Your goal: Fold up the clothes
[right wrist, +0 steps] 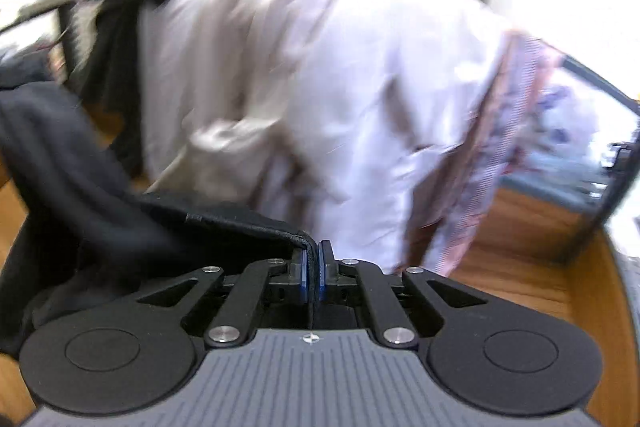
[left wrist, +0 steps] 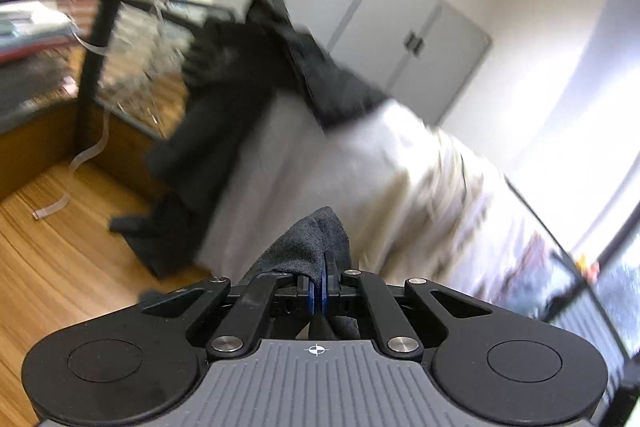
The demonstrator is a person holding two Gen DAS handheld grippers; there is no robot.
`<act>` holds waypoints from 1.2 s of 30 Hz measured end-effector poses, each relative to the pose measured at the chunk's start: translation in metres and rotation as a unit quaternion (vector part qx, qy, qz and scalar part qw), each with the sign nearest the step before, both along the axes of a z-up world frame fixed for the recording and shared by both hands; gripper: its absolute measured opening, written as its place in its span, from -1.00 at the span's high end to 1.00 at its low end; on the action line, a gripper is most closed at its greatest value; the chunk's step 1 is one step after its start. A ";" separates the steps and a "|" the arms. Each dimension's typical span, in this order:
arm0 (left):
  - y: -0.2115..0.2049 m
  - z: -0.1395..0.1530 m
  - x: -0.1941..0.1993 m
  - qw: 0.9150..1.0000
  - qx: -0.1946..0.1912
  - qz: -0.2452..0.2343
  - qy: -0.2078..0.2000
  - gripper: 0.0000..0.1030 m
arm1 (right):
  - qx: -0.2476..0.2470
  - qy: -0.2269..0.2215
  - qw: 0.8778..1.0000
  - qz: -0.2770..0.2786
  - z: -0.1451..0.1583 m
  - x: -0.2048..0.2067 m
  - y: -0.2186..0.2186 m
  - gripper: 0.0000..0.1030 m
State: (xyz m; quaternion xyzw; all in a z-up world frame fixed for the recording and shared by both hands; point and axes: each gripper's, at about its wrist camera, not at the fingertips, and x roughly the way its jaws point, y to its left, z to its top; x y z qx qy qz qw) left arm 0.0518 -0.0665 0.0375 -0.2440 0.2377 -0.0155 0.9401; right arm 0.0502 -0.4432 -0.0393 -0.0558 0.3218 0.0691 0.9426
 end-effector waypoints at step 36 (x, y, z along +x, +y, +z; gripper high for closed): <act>0.098 -0.123 -0.016 0.969 0.096 0.051 0.222 -0.07 | 0.016 0.212 0.968 -0.133 -0.110 -0.063 -0.083 0.04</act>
